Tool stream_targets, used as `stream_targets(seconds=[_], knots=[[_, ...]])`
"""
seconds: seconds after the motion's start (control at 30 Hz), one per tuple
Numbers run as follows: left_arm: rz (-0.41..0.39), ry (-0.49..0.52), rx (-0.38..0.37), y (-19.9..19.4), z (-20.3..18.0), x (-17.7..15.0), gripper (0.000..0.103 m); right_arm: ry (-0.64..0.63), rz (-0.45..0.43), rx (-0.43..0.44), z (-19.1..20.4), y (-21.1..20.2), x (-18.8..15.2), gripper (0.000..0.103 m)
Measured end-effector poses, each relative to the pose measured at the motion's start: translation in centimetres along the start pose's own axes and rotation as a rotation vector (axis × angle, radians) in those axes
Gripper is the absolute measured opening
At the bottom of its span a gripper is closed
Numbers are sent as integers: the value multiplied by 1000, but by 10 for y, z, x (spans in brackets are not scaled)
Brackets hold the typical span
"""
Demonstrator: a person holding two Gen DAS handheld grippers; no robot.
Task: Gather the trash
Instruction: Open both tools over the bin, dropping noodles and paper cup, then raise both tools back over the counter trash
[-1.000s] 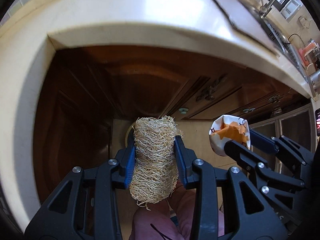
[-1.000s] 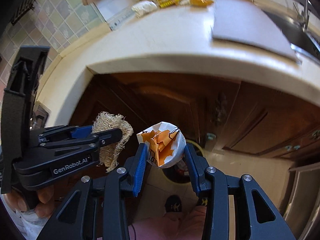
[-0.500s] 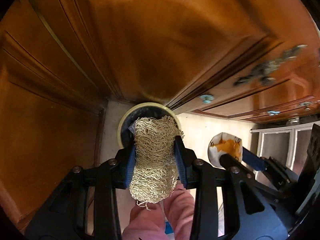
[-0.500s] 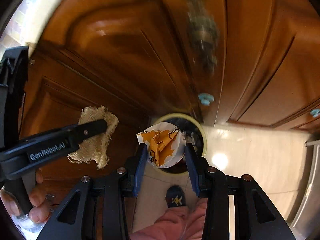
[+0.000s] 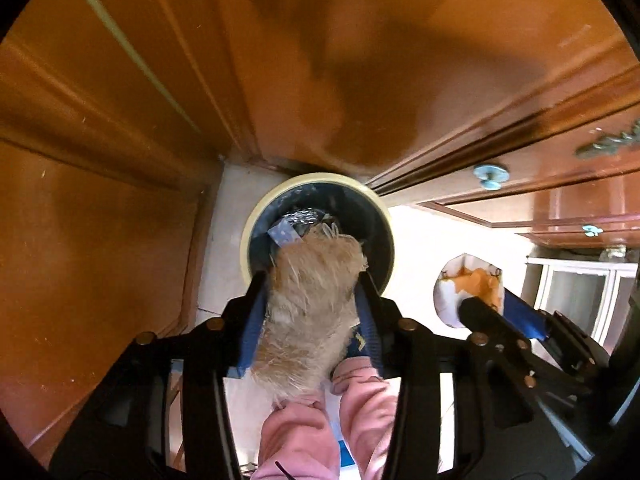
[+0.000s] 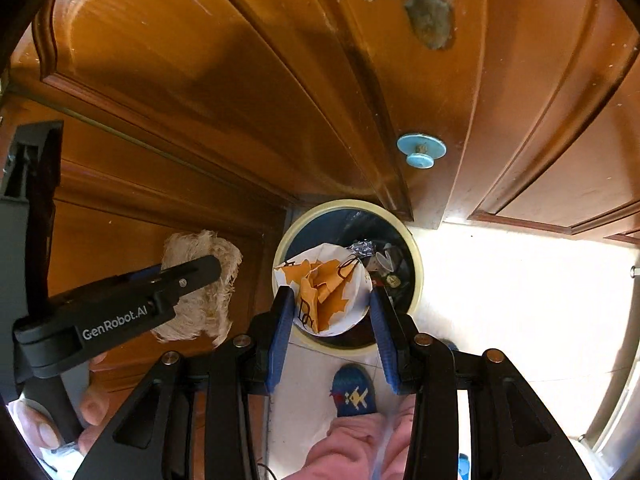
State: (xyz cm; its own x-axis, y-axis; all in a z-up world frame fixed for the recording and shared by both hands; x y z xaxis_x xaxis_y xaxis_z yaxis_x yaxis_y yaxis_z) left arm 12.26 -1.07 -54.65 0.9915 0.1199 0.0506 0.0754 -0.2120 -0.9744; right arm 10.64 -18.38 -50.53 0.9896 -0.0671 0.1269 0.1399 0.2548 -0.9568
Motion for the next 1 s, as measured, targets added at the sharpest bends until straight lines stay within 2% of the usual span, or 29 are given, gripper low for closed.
stream_targets(seconds=[0.1,0.2,0.4,0.63,0.7,0.77,1.0], knots=[[8,-14,7,5,8,-3,66,-10,7,1,2,4,-1,39],[9,-10,12,8,12,-8,69,-11,13,5,3,9,1,39],[-6,-18,71,3,20,-8,70,-9,17,14,5,19,7,39],[-40,-73,105,-27,34,-8,70,-8,41,35,12,31,16,42],[-55,-87,109,-37,36,-7,70,-8,38,31,16,30,19,52],[-74,-87,119,-50,35,-5,70,-8,33,33,20,25,23,58],[-140,-43,144,-114,17,6,70,-11,-17,54,37,-18,25,58]])
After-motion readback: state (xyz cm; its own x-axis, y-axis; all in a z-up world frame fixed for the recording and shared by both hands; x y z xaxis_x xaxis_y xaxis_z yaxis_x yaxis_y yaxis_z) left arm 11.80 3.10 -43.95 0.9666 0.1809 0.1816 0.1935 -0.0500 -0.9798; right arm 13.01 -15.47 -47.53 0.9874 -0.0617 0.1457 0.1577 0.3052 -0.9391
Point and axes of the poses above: each gripper's, at about its wrist camera, not at the fingertips, and y roughly the way its jaws point, z to its left, x to its top, the point moved 3 cm from there along y, roughly the way its jaws point, and after that the axes turned 6 degrees about -x, right-handed, at the moved point
